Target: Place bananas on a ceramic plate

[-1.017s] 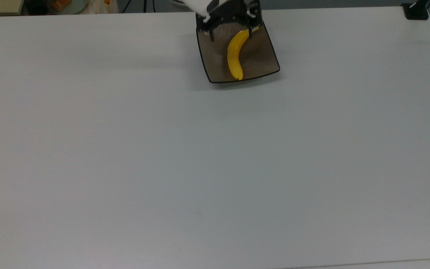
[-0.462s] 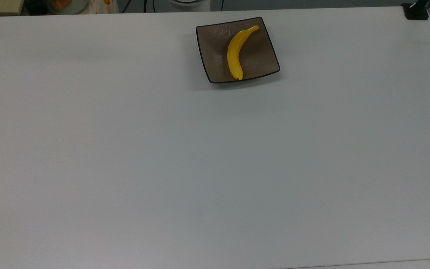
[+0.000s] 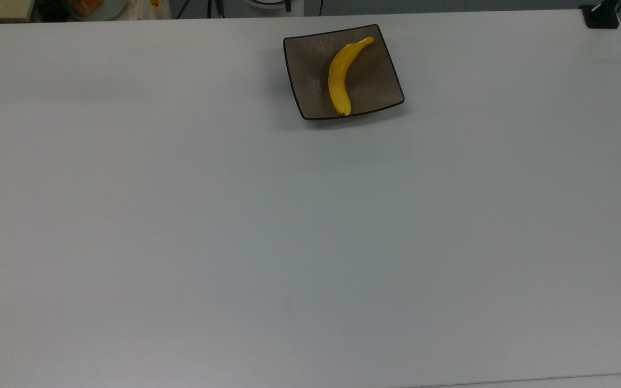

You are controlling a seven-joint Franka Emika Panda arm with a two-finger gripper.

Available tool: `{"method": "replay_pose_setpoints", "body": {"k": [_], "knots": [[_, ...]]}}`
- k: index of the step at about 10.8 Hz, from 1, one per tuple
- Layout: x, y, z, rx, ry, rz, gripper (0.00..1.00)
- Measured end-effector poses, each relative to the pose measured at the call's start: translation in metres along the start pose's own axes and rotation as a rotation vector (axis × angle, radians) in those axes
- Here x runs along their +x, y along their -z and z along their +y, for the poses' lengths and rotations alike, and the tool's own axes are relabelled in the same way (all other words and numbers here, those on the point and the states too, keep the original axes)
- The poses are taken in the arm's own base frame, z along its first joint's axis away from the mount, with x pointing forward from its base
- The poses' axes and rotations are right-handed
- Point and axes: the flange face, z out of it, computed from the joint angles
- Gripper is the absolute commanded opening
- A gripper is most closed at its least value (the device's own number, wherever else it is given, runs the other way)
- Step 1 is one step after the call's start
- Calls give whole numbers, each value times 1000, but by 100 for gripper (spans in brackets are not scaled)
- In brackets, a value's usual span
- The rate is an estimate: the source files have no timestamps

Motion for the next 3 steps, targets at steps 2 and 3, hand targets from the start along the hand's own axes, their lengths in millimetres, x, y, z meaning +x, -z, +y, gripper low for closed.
{"method": "replay_pose_setpoints", "body": {"k": [2, 3], "knots": [[13, -9, 2, 20, 7, 41, 100], [16, -13, 1, 21, 9, 42, 100]]}}
